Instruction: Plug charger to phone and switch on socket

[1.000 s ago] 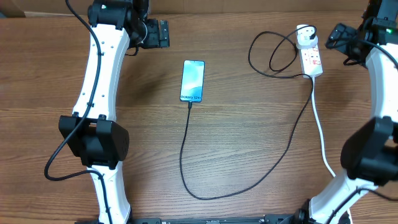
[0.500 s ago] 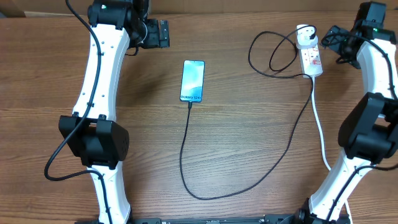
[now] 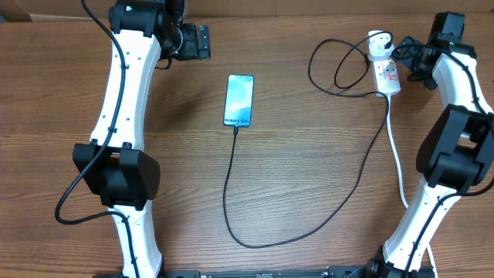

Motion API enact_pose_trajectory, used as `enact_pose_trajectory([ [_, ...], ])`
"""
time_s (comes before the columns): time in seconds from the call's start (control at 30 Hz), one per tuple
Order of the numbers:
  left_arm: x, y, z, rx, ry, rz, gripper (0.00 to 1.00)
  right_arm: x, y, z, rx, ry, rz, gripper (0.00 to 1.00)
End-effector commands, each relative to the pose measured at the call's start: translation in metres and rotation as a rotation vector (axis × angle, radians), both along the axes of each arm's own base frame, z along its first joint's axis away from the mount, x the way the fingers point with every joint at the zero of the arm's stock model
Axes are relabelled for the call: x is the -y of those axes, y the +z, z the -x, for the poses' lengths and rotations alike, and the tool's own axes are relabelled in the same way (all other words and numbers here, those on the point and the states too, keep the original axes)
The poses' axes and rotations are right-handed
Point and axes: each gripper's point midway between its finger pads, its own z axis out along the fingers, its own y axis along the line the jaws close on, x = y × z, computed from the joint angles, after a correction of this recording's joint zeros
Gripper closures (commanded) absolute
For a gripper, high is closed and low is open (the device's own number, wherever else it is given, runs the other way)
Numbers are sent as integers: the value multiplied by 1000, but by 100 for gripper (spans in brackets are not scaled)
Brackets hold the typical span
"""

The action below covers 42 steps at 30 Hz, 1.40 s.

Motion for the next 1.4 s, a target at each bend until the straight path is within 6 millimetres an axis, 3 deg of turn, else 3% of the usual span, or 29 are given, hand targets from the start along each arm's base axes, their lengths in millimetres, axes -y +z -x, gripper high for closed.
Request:
enact_pose_trajectory([
  [0.0, 0, -1, -1, 1, 5, -7, 0, 1, -9, -5, -2, -13, -5, 0],
  [0.13, 0, -1, -1, 1, 5, -7, 0, 1, -17, -5, -12, -13, -3, 0],
  [0.77, 0, -1, -1, 1, 5, -7, 0, 7, -16, -8, -2, -25, 33, 0],
  [1.17, 0, -1, -1, 1, 4, -7, 0, -3, -23, -8, -11, -9, 32, 0],
  [1.37, 17, -1, 2, 1, -30, -7, 0, -4, -32, -6, -27, -8, 27, 0],
])
